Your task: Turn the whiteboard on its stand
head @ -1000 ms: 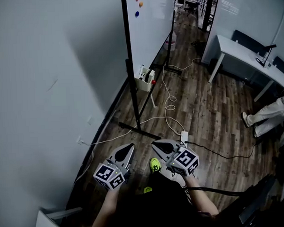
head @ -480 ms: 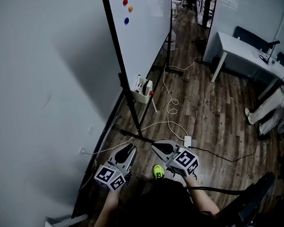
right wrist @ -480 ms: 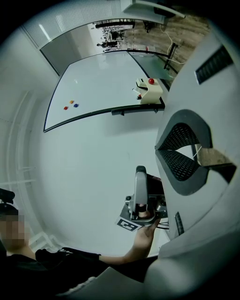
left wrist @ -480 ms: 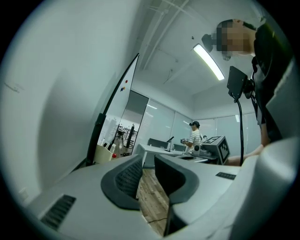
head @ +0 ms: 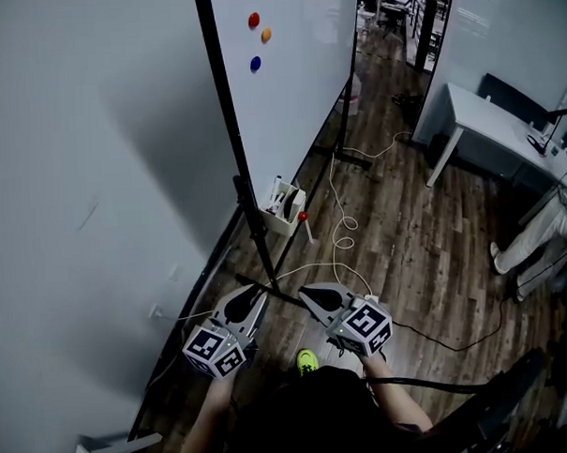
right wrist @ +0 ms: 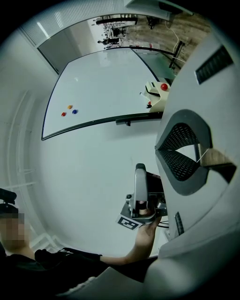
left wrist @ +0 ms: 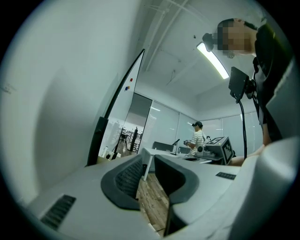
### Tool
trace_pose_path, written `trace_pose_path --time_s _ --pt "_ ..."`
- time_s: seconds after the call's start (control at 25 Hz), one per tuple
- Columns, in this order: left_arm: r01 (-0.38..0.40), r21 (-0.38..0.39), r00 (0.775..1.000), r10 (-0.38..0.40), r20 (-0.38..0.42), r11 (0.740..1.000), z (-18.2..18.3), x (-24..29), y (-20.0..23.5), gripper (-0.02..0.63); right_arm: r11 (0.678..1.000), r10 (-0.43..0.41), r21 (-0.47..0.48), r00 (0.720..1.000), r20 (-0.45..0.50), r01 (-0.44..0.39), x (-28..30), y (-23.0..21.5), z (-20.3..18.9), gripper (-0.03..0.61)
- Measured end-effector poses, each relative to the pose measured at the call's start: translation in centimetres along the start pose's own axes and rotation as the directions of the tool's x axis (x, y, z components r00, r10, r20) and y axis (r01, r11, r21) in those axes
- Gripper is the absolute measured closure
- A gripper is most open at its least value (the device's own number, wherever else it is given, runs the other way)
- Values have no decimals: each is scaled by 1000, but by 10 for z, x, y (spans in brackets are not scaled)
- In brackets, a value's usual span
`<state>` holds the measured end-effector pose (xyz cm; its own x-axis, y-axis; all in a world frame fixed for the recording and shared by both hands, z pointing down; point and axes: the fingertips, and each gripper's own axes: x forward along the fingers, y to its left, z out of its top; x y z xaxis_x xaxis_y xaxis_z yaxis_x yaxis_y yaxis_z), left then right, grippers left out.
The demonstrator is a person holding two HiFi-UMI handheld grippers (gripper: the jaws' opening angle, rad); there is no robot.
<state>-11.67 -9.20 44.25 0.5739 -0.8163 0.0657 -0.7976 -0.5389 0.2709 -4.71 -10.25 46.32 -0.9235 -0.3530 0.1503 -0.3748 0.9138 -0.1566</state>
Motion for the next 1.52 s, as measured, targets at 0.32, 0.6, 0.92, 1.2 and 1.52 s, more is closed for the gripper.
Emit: trace_pose_path --time_s 0.32,0.6,0.92,1.2,1.52 --pt "-40 26 999 39 17 999 15 38 32 546 999 39 -8 999 -2 -39 14 -41 5 554" --pt "-52 80 998 50 23 995 38 66 44 546 998 57 0 998 14 -57 15 -63 11 554" --pt "-81 153 996 74 52 985 77 88 65 545 999 37 19 999 21 -37 16 -85 14 554" --pt "-101 215 994 87 73 971 112 102 91 512 999 20 25 1000 16 -20 28 -96 17 554" --pt "-130 249 990 111 87 960 135 123 124 407 1000 -9 -5 1000 25 10 46 -119 33 554"
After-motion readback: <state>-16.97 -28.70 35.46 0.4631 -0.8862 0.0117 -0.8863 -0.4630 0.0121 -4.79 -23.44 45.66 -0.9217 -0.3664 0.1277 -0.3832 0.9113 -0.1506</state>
